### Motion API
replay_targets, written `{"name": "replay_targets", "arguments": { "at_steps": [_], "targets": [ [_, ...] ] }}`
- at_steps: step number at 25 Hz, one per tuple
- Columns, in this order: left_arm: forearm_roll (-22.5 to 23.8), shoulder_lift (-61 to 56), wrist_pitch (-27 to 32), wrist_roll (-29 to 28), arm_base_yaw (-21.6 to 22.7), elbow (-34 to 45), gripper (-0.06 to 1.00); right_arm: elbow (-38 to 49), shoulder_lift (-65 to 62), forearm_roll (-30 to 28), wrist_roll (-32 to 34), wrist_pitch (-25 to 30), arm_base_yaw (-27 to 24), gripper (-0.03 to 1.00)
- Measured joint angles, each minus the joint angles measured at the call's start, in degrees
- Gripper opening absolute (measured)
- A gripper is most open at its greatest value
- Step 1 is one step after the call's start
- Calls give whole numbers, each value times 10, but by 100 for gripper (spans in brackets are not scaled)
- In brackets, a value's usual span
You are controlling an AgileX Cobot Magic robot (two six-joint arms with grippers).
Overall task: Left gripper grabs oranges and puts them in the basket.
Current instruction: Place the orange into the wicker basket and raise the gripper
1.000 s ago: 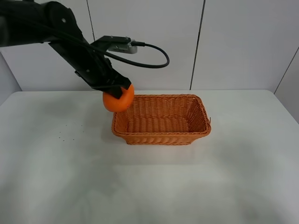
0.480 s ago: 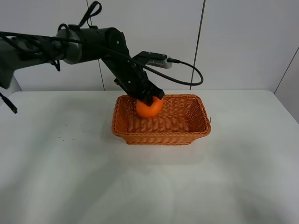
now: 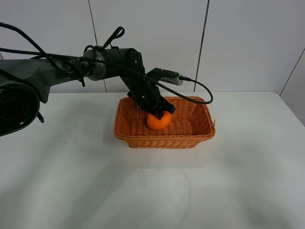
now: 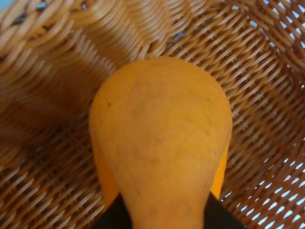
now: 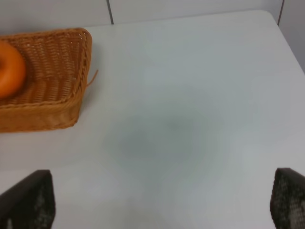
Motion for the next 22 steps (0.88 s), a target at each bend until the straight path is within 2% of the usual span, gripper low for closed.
{"name": "replay_targets", "arguments": {
  "at_steps": [8, 10, 12, 18, 20, 22],
  "targets": [
    [0, 11, -20, 23, 0, -1, 24, 0, 0, 0, 0, 0, 0, 69],
    [0, 11, -22, 25, 0, -1, 27, 0, 0, 0, 0, 0, 0, 69],
    [6, 11, -22, 27, 0, -2, 36, 0, 0, 0, 0, 0, 0, 69],
    [30, 11, -21, 27, 0, -2, 78, 0, 0, 0, 0, 0, 0, 69],
    [36, 11, -21, 27, 0, -4, 86, 0, 0, 0, 0, 0, 0, 69],
    [41, 11, -21, 27, 0, -4, 89, 0, 0, 0, 0, 0, 0, 69]
  ]
}}
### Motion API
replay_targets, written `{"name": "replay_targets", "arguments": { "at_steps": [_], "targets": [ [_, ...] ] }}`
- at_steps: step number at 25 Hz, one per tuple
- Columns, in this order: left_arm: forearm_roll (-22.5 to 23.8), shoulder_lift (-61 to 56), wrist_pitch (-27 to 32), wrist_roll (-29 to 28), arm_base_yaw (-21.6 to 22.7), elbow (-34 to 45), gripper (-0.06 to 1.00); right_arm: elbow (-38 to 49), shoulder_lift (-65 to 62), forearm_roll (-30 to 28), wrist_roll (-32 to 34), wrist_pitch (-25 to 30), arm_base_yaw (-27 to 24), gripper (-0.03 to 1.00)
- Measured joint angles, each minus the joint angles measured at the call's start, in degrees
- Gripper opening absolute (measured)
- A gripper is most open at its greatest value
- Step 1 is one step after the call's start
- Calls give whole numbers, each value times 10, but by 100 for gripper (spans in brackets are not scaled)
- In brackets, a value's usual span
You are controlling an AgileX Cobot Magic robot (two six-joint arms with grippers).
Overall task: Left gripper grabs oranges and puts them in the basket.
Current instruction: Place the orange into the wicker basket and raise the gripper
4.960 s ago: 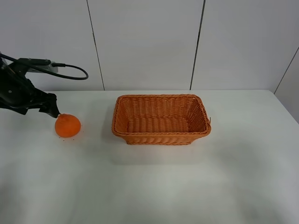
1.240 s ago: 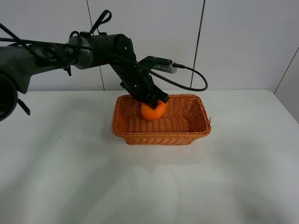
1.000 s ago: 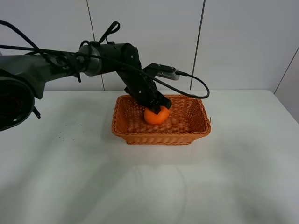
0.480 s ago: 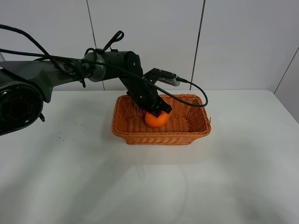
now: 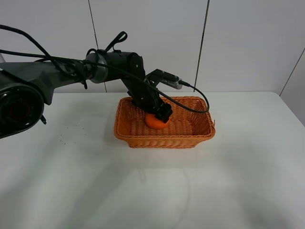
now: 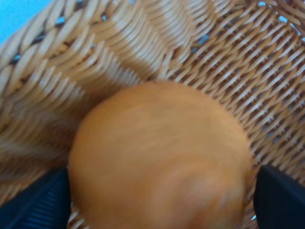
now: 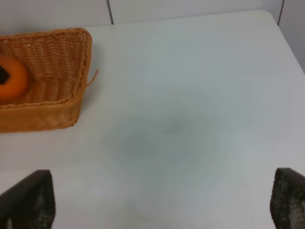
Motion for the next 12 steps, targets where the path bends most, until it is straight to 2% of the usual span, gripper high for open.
{"name": "replay_targets", "arguments": {
  "at_steps": [7, 12],
  "targets": [
    [8, -3, 1, -3, 0, -1, 94, 0, 0, 0, 0, 0, 0, 69],
    [62, -13, 40, -27, 0, -23, 95, 0, 0, 0, 0, 0, 0, 69]
  ]
}}
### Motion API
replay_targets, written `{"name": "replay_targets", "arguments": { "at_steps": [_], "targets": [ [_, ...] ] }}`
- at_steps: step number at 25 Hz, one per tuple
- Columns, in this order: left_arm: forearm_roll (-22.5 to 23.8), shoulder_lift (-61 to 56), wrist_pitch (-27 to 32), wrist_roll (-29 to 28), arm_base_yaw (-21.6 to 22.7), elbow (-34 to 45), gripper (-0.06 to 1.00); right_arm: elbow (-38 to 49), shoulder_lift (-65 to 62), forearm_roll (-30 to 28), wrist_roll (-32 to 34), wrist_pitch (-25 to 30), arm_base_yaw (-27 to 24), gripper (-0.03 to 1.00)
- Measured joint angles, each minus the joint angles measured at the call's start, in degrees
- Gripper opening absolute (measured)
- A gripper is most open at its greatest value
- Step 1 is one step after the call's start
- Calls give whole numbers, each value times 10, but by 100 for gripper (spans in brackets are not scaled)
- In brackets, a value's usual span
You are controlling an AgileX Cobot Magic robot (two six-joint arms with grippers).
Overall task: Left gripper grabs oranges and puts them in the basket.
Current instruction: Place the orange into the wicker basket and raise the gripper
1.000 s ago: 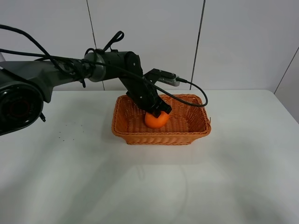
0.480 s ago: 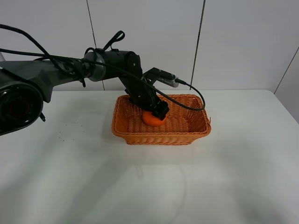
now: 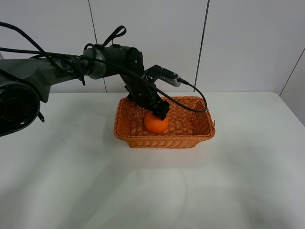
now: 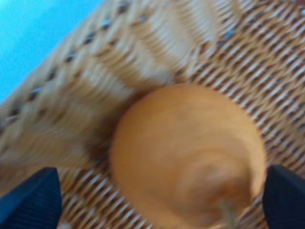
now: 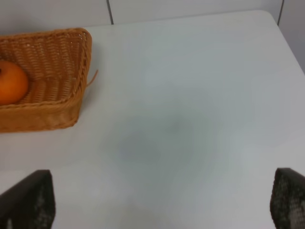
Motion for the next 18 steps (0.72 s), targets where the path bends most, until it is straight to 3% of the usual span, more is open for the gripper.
{"name": "replay_targets", "arguments": {
  "at_steps": [4, 9, 18],
  "targets": [
    [36, -4, 45, -36, 4, -45, 95, 0, 0, 0, 0, 0, 0, 69],
    [52, -36, 56, -51, 28, -57, 95, 0, 0, 0, 0, 0, 0, 69],
    [149, -129, 123, -87, 123, -58, 95, 0, 0, 0, 0, 0, 0, 69]
  ]
}}
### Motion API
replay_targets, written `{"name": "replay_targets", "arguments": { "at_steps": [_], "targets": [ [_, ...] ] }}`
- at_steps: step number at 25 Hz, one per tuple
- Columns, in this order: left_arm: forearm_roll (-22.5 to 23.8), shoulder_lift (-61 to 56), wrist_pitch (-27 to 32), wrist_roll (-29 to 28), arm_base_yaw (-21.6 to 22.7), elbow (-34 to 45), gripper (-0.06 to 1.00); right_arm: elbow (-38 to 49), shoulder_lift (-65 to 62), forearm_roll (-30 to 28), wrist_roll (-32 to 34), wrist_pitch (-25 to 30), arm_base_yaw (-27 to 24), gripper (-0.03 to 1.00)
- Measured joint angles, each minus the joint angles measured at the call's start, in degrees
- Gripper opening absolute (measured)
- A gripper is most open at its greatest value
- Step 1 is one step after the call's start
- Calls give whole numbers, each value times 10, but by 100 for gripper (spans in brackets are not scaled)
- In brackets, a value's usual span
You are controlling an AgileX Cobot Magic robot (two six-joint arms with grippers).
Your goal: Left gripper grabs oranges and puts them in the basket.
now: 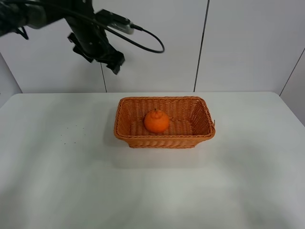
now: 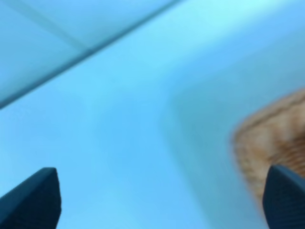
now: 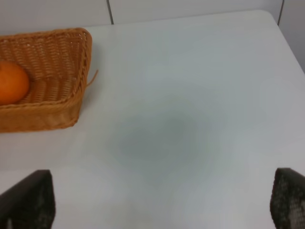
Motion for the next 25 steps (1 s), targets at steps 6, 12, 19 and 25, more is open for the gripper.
{"name": "replay_targets", "arguments": {
  "at_steps": [6, 12, 19, 25],
  "targets": [
    [9, -78, 11, -8, 98, 1, 94, 0, 0, 0, 0, 0, 0, 69],
    [11, -143, 13, -11, 200, 29, 93, 0, 0, 0, 0, 0, 0, 69],
    [3, -185, 8, -11, 239, 114, 93, 0, 0, 0, 0, 0, 0, 69],
    [-27, -201, 18, 2, 239, 124, 93, 0, 0, 0, 0, 0, 0, 69]
  ]
}}
